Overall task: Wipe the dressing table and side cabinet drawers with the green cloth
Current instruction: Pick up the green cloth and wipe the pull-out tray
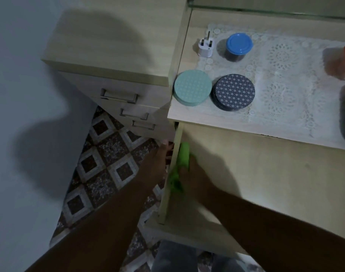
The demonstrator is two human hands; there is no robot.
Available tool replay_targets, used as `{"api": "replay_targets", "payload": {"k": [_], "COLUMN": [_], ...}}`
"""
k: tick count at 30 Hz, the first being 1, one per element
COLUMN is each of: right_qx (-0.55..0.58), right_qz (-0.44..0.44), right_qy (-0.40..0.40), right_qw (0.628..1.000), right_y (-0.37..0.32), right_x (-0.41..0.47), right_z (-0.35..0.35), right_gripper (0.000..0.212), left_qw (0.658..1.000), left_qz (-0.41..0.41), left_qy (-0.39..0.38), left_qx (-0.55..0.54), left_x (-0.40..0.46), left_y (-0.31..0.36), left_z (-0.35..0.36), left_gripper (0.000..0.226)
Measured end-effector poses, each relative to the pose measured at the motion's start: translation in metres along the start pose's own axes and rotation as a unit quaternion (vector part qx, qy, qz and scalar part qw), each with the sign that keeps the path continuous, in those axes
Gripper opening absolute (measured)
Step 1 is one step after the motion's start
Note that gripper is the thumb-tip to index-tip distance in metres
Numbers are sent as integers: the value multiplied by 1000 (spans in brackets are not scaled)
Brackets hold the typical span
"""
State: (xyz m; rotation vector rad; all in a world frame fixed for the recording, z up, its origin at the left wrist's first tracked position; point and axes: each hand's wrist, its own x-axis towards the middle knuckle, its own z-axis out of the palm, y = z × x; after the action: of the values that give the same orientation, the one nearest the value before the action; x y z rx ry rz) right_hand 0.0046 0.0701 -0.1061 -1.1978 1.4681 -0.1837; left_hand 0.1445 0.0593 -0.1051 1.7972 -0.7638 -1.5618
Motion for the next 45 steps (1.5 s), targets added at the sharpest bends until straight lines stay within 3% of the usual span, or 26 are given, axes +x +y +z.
{"api": "replay_targets", "payload": {"k": [3, 6, 9, 11, 13, 17, 18, 22, 24, 26, 30, 33, 35, 38, 42, 45], "right_qx": [46, 71, 54, 17, 39, 265, 259, 94, 79, 89, 95, 161, 176, 71, 19, -150], "right_qz": [-27, -47, -42, 7, 17, 28, 26, 35, -4, -33, 8, -10, -21, -4, -17, 0], "right_qy": [116, 126, 40, -65, -93, 61, 94, 128, 124, 80, -82, 5, 90, 116, 38, -102], "right_qw": [992, 988, 997, 998, 995, 962, 961, 987, 989, 992, 992, 987, 980, 991, 999, 983], "right_y": [-38, -46, -15, 7, 10, -35, -47, -60, -59, -42, 5, -11, -37, -52, -32, 5], "right_x": [53, 57, 3, -44, -62, -7, 14, 59, 41, 1, -66, -24, 16, 55, 13, -46], "right_z": [-31, -32, -2, 17, 28, 9, -2, -23, -17, -1, 40, 28, 4, -22, -6, 4], "right_gripper": [28, 25, 59, 65, 51, 14, 14, 53, 47, 23, 29, 10, 9, 45, 45, 40], "left_qw": [1000, 1000, 1000, 1000, 999, 997, 997, 996, 995, 995, 993, 992, 991, 993, 992, 979], "left_qz": [7, 13, 8, 3, -2, 7, 11, 23, 26, 22, 15, 17, 12, 8, 38, 56], "left_qy": [4, 0, 11, 21, 28, 33, 33, 29, 42, 58, 60, 67, 65, 50, 29, 32], "left_qx": [9, 16, 16, 21, 33, 65, 71, 82, 82, 82, 101, 109, 120, 102, 121, 195], "left_x": [-3, -5, -6, -8, -8, -10, -11, -16, -14, -12, -19, -20, -20, -21, -46, -77], "left_y": [1, 0, 2, 4, 3, -3, -4, -8, -15, -16, -7, -11, -12, -15, -12, -17], "left_z": [2, 3, 3, 3, 4, 7, 8, 11, 11, 11, 12, 13, 13, 12, 13, 10], "left_gripper": [54, 51, 45, 44, 48, 62, 63, 59, 72, 83, 80, 93, 87, 79, 45, 30]}}
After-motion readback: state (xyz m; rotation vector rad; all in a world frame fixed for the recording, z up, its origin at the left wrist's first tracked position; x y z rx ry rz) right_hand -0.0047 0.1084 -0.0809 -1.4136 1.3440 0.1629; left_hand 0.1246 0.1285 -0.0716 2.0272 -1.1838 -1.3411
